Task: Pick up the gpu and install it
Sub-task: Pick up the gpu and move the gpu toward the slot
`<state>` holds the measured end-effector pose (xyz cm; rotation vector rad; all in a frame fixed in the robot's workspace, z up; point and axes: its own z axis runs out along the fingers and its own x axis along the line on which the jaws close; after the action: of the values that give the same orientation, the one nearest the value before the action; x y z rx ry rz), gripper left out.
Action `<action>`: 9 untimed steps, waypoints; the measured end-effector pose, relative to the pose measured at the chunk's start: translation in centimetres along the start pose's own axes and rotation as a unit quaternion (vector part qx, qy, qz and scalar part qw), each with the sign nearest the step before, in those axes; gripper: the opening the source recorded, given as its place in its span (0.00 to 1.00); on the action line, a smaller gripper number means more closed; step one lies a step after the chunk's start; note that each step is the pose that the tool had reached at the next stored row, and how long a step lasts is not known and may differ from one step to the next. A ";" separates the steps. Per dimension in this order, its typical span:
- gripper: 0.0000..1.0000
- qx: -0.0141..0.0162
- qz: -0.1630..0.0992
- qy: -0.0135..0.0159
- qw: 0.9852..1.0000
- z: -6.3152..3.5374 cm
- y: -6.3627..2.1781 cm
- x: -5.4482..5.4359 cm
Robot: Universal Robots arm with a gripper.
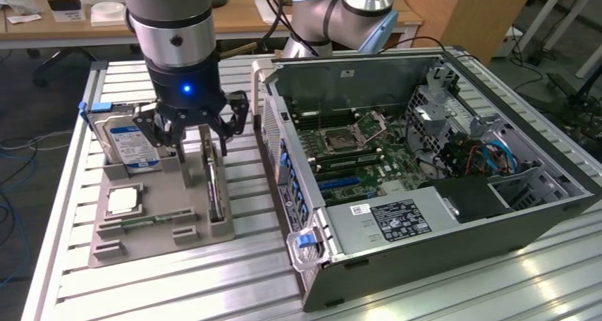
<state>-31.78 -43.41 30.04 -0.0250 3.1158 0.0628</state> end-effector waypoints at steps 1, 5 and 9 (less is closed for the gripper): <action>0.65 0.000 0.000 0.000 1.000 0.03 -0.01 0.0; 0.65 0.000 -0.001 0.000 1.000 0.20 -0.06 0.0; 0.65 0.000 -0.002 0.000 1.000 0.40 -0.11 0.0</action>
<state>-31.78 -43.51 29.64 -0.0317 3.1158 0.0629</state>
